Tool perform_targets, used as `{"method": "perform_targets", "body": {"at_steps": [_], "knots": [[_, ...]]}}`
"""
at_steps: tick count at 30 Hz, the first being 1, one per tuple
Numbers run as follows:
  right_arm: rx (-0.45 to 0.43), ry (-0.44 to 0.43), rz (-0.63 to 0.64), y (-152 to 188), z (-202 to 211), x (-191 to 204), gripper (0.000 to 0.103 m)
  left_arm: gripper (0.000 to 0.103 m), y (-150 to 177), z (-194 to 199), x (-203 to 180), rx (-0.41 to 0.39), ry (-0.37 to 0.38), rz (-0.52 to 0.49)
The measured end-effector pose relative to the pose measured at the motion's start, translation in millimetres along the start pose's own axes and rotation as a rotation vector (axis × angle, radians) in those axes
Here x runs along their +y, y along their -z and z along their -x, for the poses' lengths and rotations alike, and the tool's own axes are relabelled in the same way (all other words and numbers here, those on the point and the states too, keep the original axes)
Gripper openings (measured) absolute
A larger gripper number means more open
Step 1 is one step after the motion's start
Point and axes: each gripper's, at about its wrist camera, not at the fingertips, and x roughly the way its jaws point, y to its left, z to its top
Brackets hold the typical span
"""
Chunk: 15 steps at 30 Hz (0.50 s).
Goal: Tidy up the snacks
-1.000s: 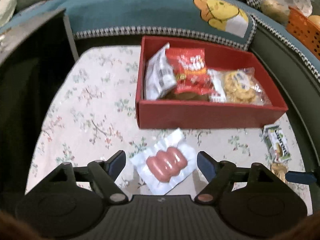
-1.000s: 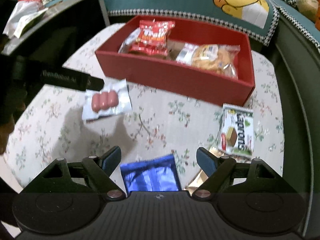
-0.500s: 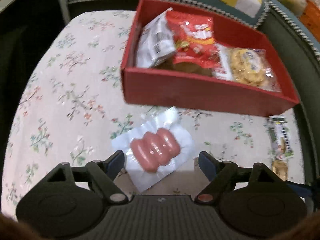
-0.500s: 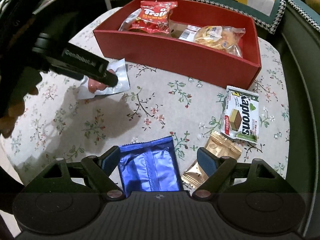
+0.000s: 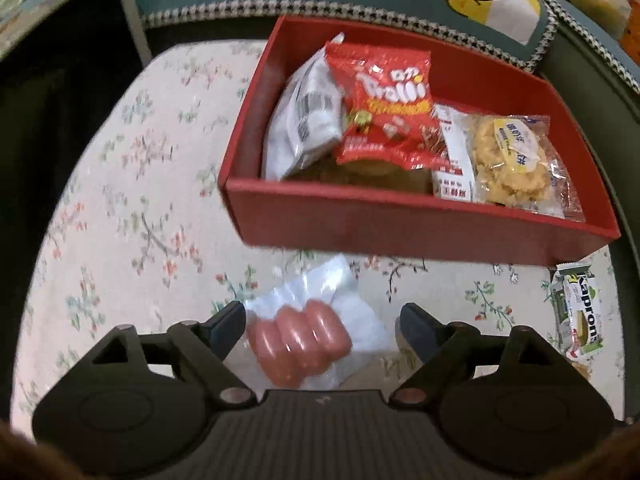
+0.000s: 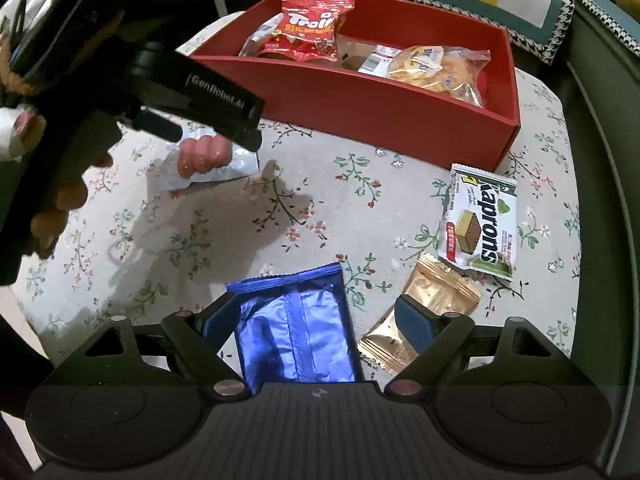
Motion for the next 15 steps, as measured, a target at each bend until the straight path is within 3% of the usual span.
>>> {"method": "perform_targets", "body": {"at_steps": [4,9,15], "knots": [[0.002,-0.009,-0.008,0.5,0.7,-2.6,0.089,0.103,-6.7,-7.3,-0.8,-0.001,0.010,-0.056],[0.014,-0.015,-0.014,-0.6,-2.4,-3.8,0.089,0.103,-11.2,-23.3,6.5,0.033,0.050,-0.024],[0.030,-0.022,-0.009,-0.7,-6.7,-3.4,0.089,0.103,-2.3,-22.0,-0.3,0.042,0.058,-0.108]]}}
